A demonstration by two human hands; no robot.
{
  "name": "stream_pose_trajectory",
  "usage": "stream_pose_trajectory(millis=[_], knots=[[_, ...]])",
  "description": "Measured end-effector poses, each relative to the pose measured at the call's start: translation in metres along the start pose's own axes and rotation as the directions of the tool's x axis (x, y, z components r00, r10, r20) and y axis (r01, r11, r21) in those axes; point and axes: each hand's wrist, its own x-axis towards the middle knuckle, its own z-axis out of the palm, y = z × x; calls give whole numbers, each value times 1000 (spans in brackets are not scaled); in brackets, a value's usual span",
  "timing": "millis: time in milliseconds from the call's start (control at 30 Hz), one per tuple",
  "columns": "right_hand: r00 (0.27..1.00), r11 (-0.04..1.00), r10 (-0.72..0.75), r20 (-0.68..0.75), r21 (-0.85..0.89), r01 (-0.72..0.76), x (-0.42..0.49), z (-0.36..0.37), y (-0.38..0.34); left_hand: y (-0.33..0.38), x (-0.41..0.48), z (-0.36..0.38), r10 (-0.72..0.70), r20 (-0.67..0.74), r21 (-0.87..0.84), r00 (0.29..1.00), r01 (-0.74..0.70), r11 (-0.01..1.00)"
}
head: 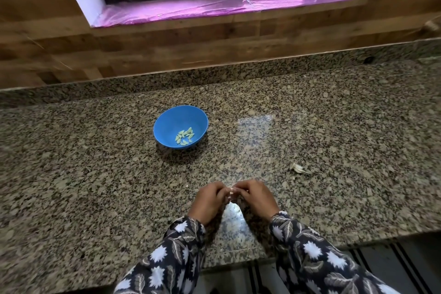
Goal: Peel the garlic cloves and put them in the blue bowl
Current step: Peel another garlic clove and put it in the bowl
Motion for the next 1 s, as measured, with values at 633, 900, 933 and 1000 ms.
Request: stream_pose_trajectory(millis=[633, 900, 933, 1000], knots=[[987, 965, -158, -37, -217, 146, 1, -7, -5, 7, -11, -12, 54, -181, -72, 982, -68, 995], [997, 997, -54, -56, -62, 50, -5, 3, 2, 7, 1, -13, -98, -247, -222, 964, 42, 974], [996, 999, -30, -87, 9, 31, -6, 4, 4, 2, 1, -10, -117, -225, -197, 967, 72, 978], [995, 997, -17, -103, 69, 24, -7, 6, 7, -8, -1, -5, -130, -163, -184, 978, 99, 978]])
